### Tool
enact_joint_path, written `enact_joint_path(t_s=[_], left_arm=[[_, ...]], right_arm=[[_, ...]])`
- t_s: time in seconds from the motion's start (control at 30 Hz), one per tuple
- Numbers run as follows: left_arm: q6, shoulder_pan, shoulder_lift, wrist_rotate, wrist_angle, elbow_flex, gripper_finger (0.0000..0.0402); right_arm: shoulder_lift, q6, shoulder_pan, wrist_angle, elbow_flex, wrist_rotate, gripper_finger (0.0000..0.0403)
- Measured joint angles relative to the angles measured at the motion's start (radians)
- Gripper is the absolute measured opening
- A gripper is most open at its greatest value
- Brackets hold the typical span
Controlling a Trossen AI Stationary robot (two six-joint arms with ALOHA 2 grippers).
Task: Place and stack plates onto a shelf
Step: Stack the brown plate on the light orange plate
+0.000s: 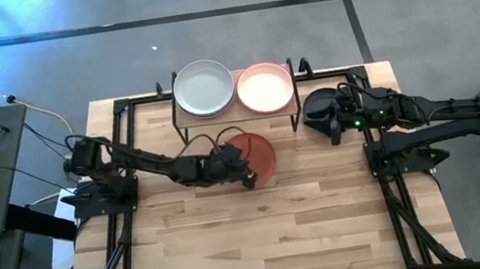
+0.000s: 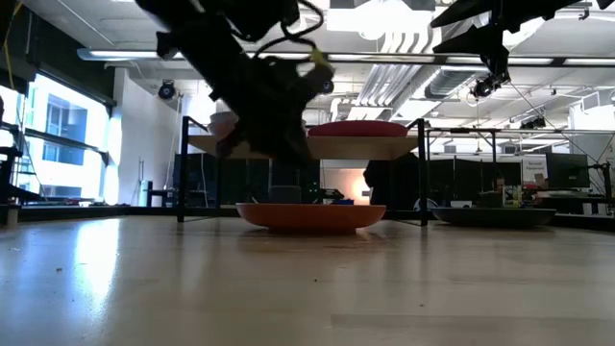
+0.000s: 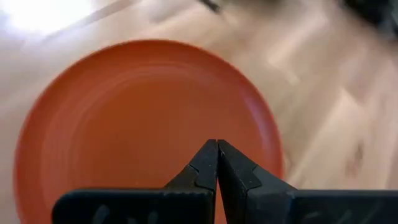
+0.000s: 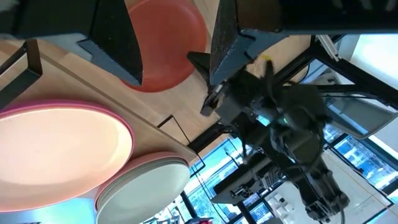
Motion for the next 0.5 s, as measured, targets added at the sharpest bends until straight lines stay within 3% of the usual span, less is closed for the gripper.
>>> enact_joint_path(t_s=[0.13, 0.2, 0.5], left_arm=[[-0.355, -0.046, 0.042, -0.141, 0.000, -0.027, 0.0000], [-0.462, -0.062, 0.063, -0.166, -0.001, -0.032, 0.0000], [-0.398, -0.035, 0.172, -0.043, 0.037, 0.026, 0.0000]], right_arm=[[0.000, 0.000, 0.000, -0.002, 0.000, 0.000, 0.0168], [0.000, 0.000, 0.000, -0.006, 0.000, 0.000, 0.0168], [0.001, -0.003, 0.000, -0.014, 0.000, 0.000, 0.0168]])
